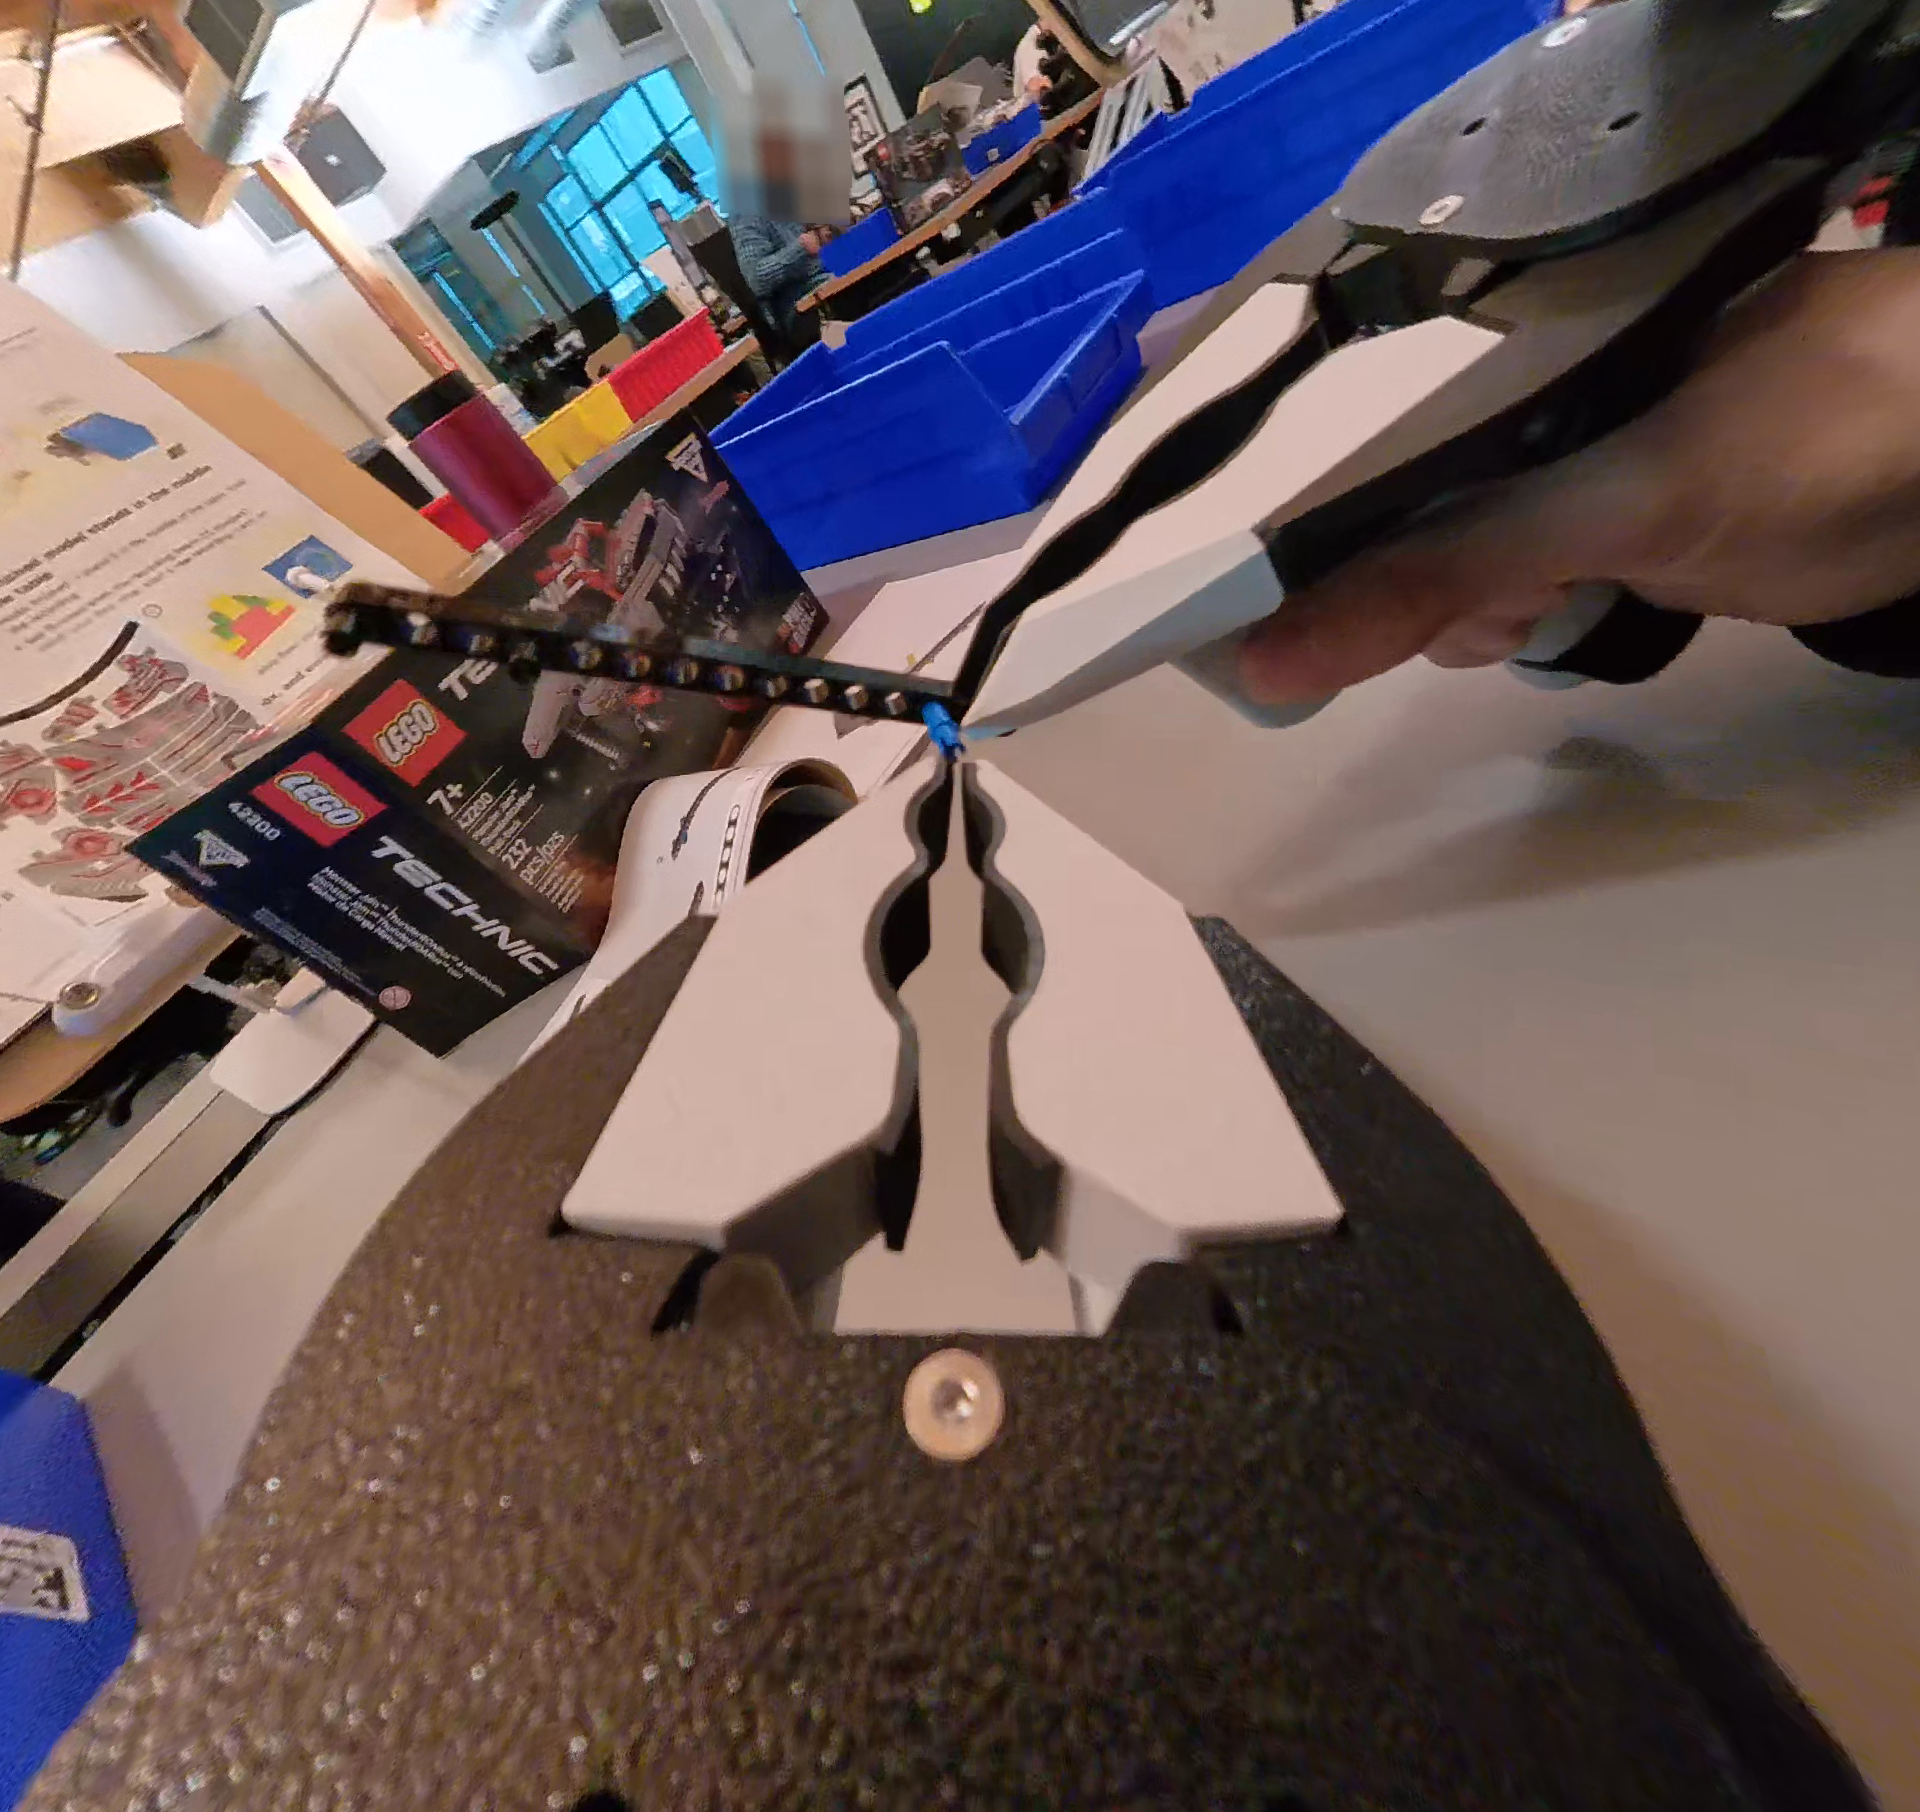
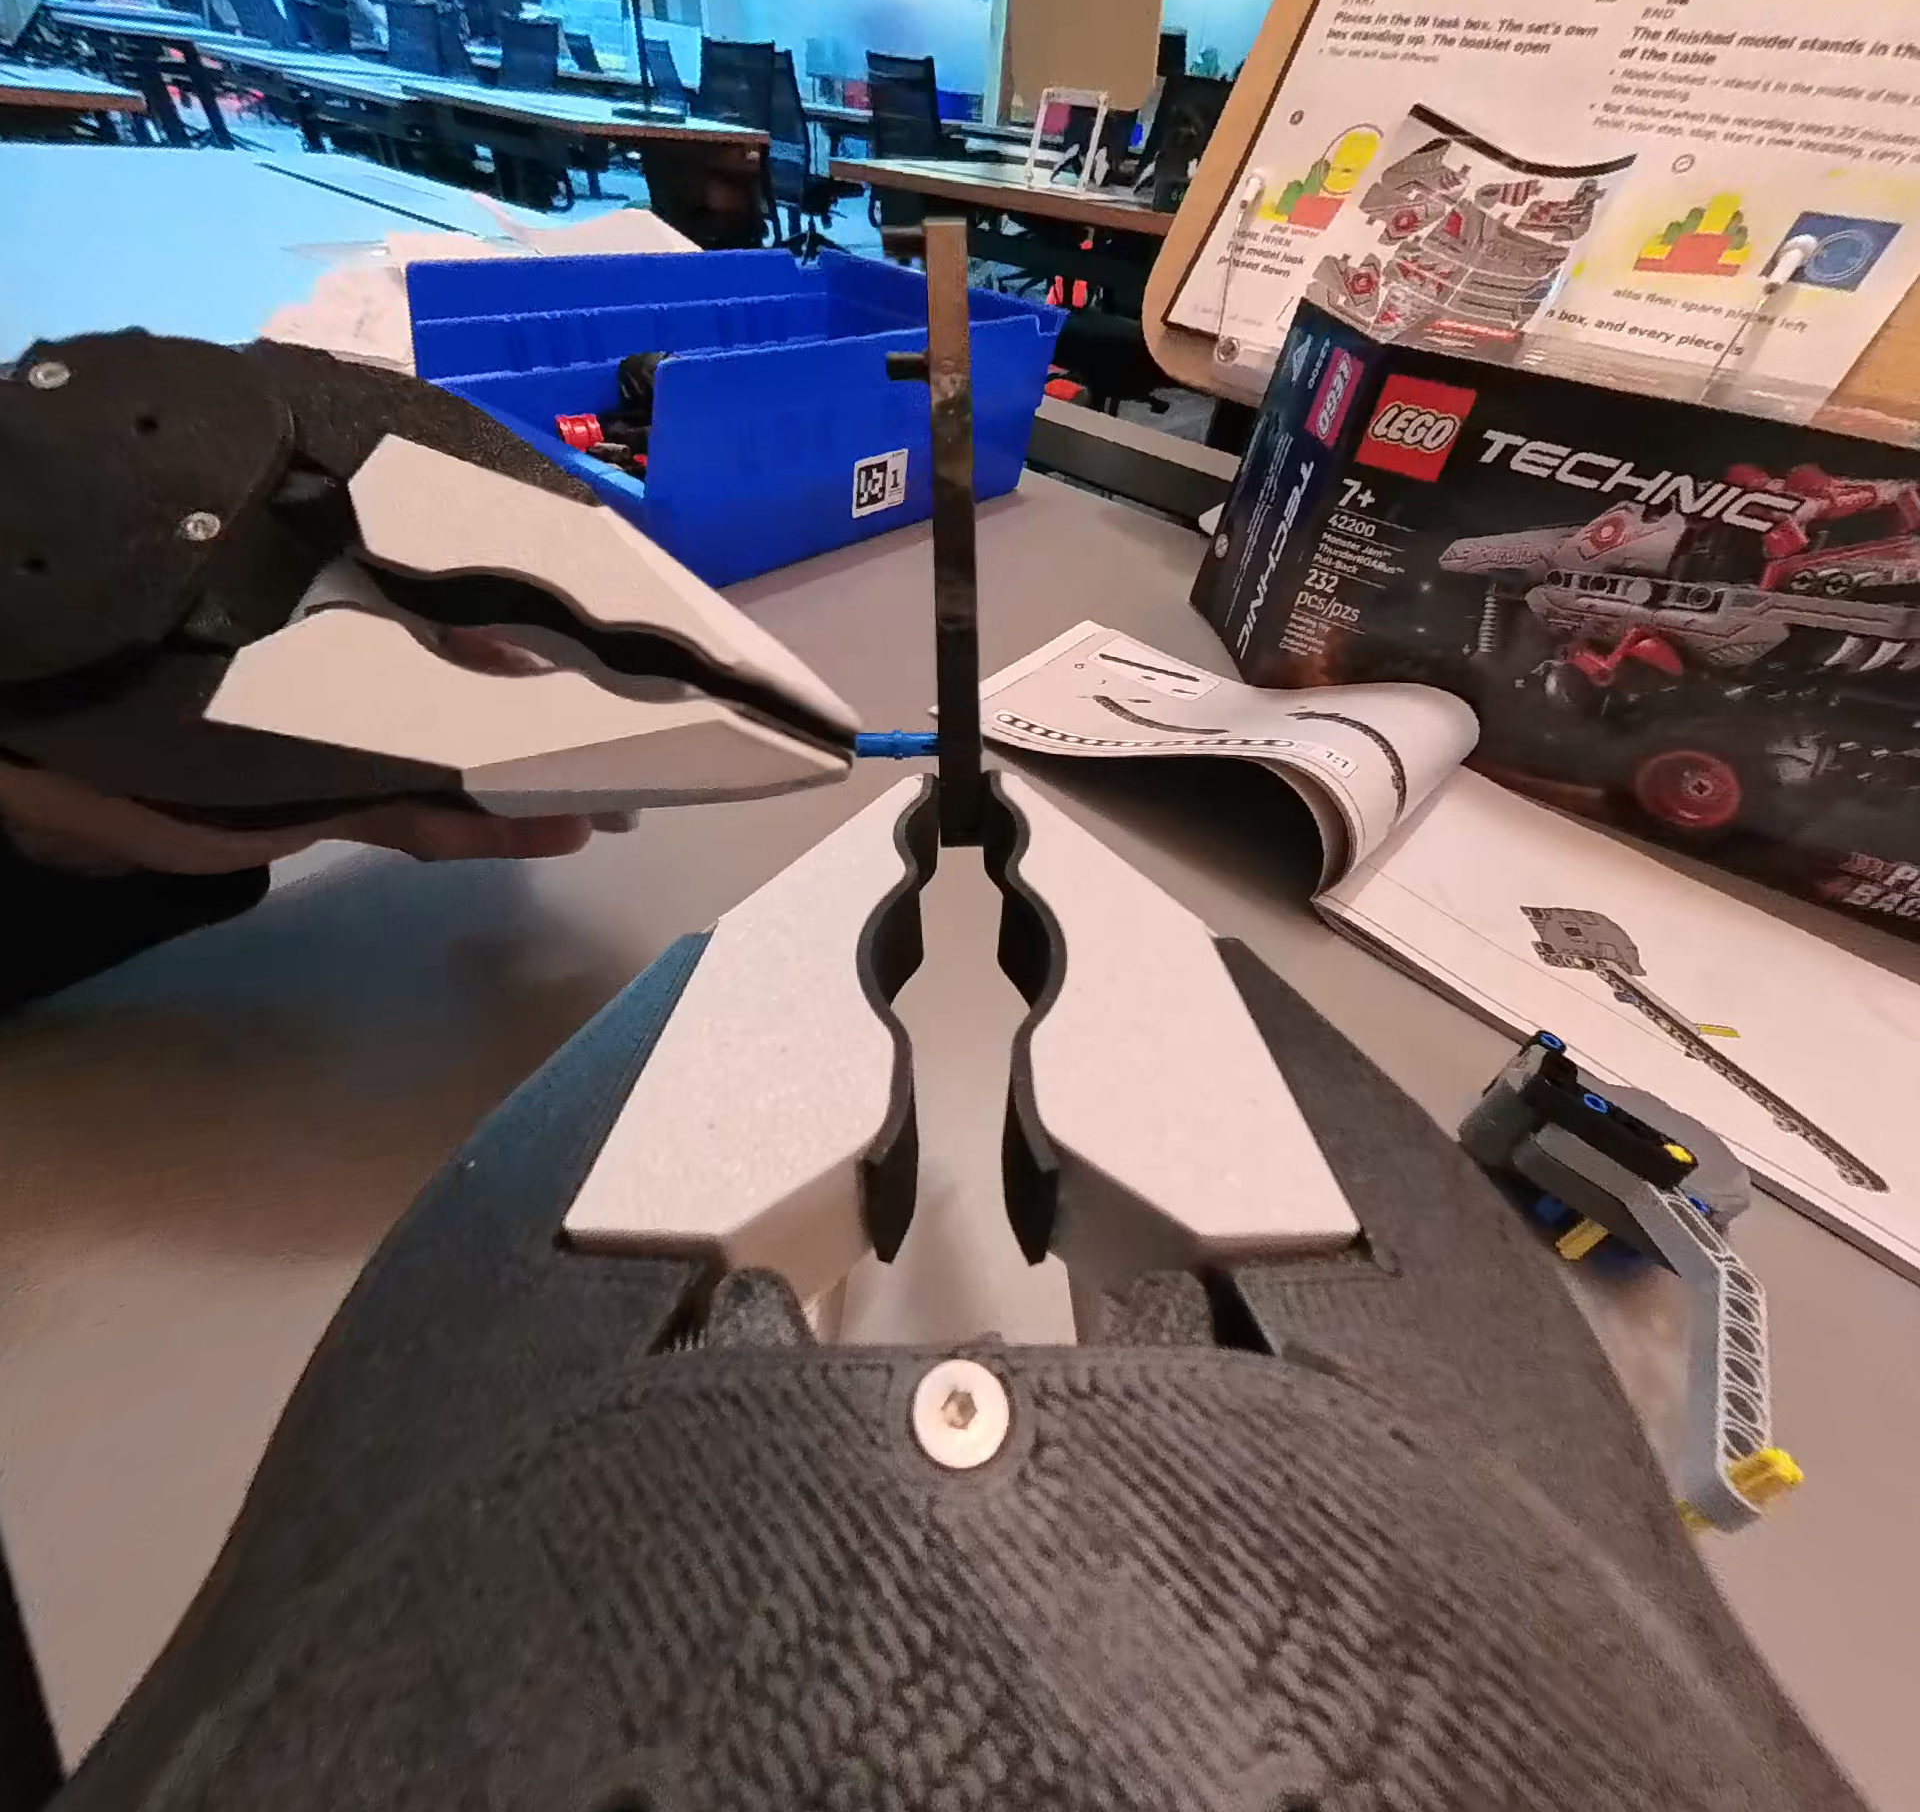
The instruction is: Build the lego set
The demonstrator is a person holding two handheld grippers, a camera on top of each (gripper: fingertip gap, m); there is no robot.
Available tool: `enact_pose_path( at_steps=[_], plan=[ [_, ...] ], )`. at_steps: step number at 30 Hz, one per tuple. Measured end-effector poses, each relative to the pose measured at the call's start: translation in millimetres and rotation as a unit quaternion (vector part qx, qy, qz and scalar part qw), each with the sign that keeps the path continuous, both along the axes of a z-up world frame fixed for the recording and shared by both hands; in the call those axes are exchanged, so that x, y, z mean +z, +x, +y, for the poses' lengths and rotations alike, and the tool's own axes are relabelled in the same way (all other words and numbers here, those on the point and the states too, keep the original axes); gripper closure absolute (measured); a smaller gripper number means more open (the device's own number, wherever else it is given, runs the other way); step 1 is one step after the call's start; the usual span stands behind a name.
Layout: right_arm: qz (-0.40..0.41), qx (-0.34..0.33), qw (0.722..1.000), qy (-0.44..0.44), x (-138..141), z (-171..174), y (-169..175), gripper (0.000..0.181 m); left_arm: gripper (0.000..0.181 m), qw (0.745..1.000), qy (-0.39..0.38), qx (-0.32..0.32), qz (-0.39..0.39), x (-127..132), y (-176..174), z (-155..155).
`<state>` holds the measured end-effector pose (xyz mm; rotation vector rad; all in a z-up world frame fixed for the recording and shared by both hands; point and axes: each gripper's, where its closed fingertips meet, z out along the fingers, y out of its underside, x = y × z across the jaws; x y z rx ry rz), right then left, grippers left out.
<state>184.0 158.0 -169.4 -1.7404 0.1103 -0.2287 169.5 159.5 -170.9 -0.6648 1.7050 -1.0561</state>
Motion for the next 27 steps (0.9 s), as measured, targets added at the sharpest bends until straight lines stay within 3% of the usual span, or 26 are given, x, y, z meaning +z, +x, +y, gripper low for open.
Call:
enact_pose_path(
  at_steps=[1, 16, 27],
  plan=[
    [-0.001, 0.001, 1.0, 0.001, -0.4, 0.2, -0.1, 0.175, 0.18, 1.0, -0.004, 0.009, -0.001, -0.2, 1.6, 2.5],
    [-0.023, 0.0, 1.0, 0.02, -1.9, 5.6, -1.2, 0.175, 0.18, 0.999, -0.03, 0.013, -0.002, 0.0, 3.7, 3.9],
    [-0.056, -0.003, 0.998, -0.012, -9.9, 7.4, -0.9, 0.175, 0.18, 0.999, -0.041, 0.024, 0.02, -6.6, 5.5, 7.3]
  ],
)
